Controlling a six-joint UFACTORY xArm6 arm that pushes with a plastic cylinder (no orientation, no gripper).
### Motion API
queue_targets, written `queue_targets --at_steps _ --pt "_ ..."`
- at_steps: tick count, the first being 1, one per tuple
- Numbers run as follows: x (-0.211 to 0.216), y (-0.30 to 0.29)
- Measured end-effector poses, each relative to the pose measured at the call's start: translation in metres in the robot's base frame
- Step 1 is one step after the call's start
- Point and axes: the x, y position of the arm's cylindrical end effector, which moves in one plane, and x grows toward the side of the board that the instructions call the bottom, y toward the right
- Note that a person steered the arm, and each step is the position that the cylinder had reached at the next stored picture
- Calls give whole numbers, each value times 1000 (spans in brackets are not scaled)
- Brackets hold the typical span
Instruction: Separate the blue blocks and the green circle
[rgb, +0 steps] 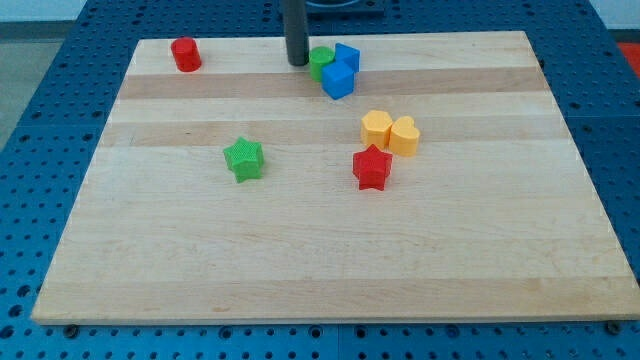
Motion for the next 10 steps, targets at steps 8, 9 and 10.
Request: queue_targets --at_steps 8,9,10 --pt "39 59" --pt "59 54" --pt "67 31"
